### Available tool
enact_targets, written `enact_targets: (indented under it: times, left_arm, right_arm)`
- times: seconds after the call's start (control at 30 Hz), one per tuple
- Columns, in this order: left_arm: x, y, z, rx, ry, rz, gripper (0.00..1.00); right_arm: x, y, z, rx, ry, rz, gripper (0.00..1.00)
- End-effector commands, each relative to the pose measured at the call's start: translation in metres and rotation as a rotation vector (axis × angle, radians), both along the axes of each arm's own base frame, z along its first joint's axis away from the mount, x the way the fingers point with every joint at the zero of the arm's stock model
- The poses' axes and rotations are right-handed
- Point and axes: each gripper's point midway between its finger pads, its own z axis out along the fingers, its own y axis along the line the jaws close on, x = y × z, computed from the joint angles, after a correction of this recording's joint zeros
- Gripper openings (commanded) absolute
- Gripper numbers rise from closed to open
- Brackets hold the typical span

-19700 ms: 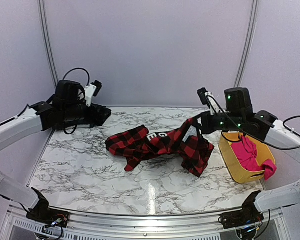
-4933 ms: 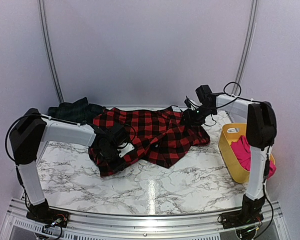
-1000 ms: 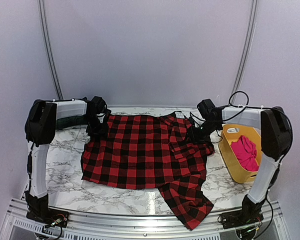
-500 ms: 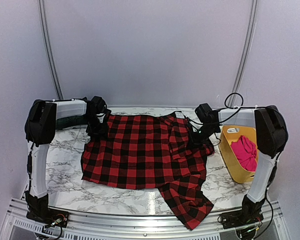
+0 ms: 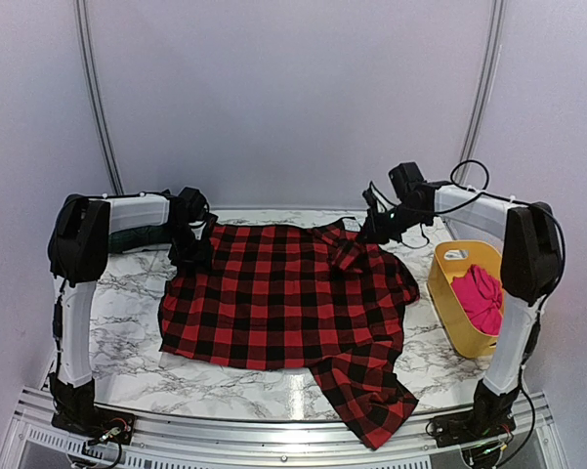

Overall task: Fold and stack the mixed laundry pile
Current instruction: Adjust the flattened T-shirt at the center of the board.

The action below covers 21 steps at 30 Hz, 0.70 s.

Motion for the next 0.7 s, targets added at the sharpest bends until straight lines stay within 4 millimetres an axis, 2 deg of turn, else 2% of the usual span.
enact_targets:
  times: [0.0,0.07,0.1,0.13,0.17,0.23,0.27,0.37,0.43,0.47,0.53,0.6,0.67]
  left_arm:
    - [0.005,0.001,0.051,-0.017,-0.084,0.005,0.73]
    - [0.012,0.006,0.075,-0.003,-0.155,0.026,0.81]
    - [0.014,0.008,0.087,-0.004,-0.19,0.038,0.9]
    - [0.017,0.01,0.101,-0.011,-0.231,0.051,0.98]
    - [0.018,0.012,0.114,-0.025,-0.271,0.067,0.99]
    - [0.02,0.014,0.141,-0.073,-0.355,0.099,0.99]
    - [0.02,0.016,0.151,-0.091,-0.4,0.122,0.99]
    - [0.01,0.028,0.179,-0.131,-0.476,0.204,0.99]
    - [-0.004,0.033,0.186,-0.167,-0.478,0.244,0.99]
    - [-0.013,0.03,0.187,-0.201,-0.464,0.229,0.99]
    - [-0.036,0.023,0.183,-0.265,-0.422,0.203,0.99]
    - [-0.061,0.025,0.172,-0.31,-0.372,0.247,0.98]
    - [-0.09,0.029,0.163,-0.346,-0.333,0.283,0.93]
  right_arm:
    - [0.1,-0.013,0.073,0.13,-0.241,-0.106,0.0]
    - [0.145,-0.029,0.106,0.188,-0.323,-0.176,0.0]
    - [0.164,-0.035,0.138,0.233,-0.393,-0.204,0.0]
    - [0.177,-0.041,0.15,0.258,-0.427,-0.215,0.0]
    - [0.185,-0.042,0.157,0.277,-0.439,-0.219,0.07]
    - [0.189,-0.046,0.149,0.296,-0.391,-0.209,0.44]
    - [0.183,-0.045,0.14,0.278,-0.36,-0.194,0.53]
    - [0.144,-0.047,0.125,0.203,-0.305,-0.144,0.58]
    - [0.106,-0.054,0.122,0.179,-0.284,-0.137,0.58]
    - [0.081,-0.056,0.136,0.181,-0.292,-0.129,0.57]
    - [0.038,-0.06,0.123,0.155,-0.222,-0.12,0.56]
    - [-0.009,-0.063,0.103,0.126,-0.137,-0.116,0.55]
    - [-0.055,-0.06,0.082,0.107,-0.048,-0.114,0.54]
